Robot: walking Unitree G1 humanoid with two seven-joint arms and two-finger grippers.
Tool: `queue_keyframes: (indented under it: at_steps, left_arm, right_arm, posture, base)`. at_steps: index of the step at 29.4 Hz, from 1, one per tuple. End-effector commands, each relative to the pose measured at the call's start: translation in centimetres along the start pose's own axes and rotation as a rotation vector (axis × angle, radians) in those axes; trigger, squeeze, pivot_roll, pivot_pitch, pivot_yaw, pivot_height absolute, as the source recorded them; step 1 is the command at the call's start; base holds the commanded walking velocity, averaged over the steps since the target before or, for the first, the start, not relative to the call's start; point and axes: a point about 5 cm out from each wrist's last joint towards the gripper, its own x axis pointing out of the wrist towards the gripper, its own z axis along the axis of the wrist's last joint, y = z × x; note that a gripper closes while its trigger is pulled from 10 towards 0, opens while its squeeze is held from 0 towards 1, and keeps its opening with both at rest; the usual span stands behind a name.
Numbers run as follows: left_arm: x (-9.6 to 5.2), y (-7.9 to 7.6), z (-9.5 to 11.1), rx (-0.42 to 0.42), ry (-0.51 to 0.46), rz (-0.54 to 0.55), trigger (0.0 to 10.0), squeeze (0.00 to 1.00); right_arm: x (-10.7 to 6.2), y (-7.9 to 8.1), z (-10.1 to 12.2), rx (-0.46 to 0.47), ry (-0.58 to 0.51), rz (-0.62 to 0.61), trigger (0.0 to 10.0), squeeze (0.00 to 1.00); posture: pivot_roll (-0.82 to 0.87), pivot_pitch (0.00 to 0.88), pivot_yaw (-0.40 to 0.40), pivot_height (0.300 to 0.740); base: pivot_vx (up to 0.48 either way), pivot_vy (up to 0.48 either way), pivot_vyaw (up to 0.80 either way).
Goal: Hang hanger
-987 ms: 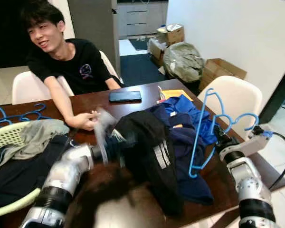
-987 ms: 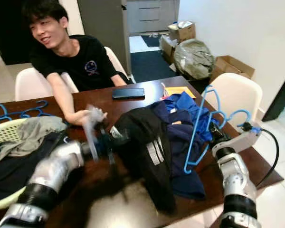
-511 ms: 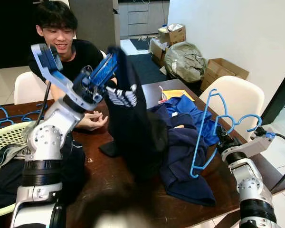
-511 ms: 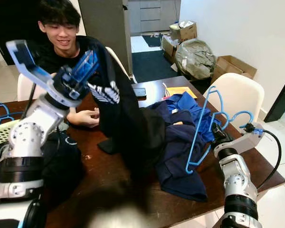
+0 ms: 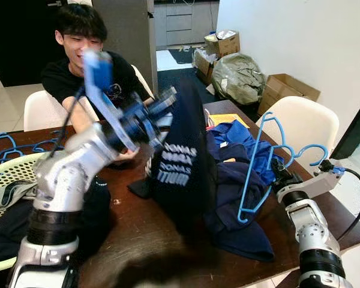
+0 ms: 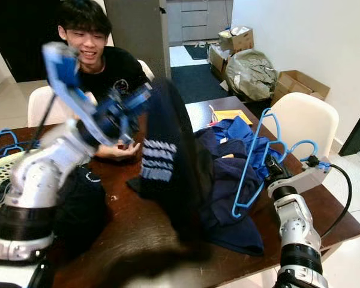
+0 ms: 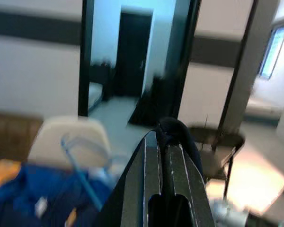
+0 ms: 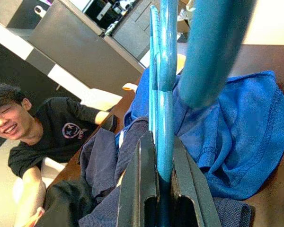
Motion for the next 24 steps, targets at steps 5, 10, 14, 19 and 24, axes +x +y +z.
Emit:
queue_keyframes:
  at_steps: [5, 10, 14, 19, 24]
  left_arm:
    - [0.3, -1.1, -6.2, -0.032, 0.194, 0.087, 10.0, 0.00]
    - [-0.3, -3.1, -12.4, -0.163, 0.288, 0.145, 10.0, 0.00]
    - [-0.6, -3.6, -13.8, -0.183, 0.306, 0.167, 10.0, 0.00]
    - [-0.9, -2.5, -13.5, -0.153, 0.239, 0.289, 10.0, 0.00]
    - [-1.2, -1.4, -13.0, -0.084, 0.181, 0.450, 10.0, 0.00]
  right_arm:
    - [0.3, 0.3, -0.3, 0.022, -0.010, 0.007, 10.0, 0.00]
    - [0.5, 0.6, -0.4, 0.026, -0.009, 0.015, 10.0, 0.00]
    - [0.5, 0.7, -0.4, 0.027, -0.010, 0.017, 10.0, 0.00]
    - [0.6, 0.9, -0.4, 0.031, -0.014, 0.022, 10.0, 0.00]
    - [0.6, 0.9, -0.3, 0.027, -0.016, 0.025, 10.0, 0.00]
  posture:
    - [0.02, 0.000, 0.019, 0.740]
    - [0.02, 0.000, 0.022, 0.740]
    - [0.03, 0.000, 0.021, 0.740]
    - [0.04, 0.000, 0.018, 0.740]
    - [0.05, 0.000, 0.000, 0.740]
  base:
    - [0.000, 0.000, 0.00]
    - [0.000, 0.000, 0.00]
    - [0.000, 0.000, 0.00]
    - [0.000, 0.000, 0.00]
    - [0.000, 0.000, 0.00]
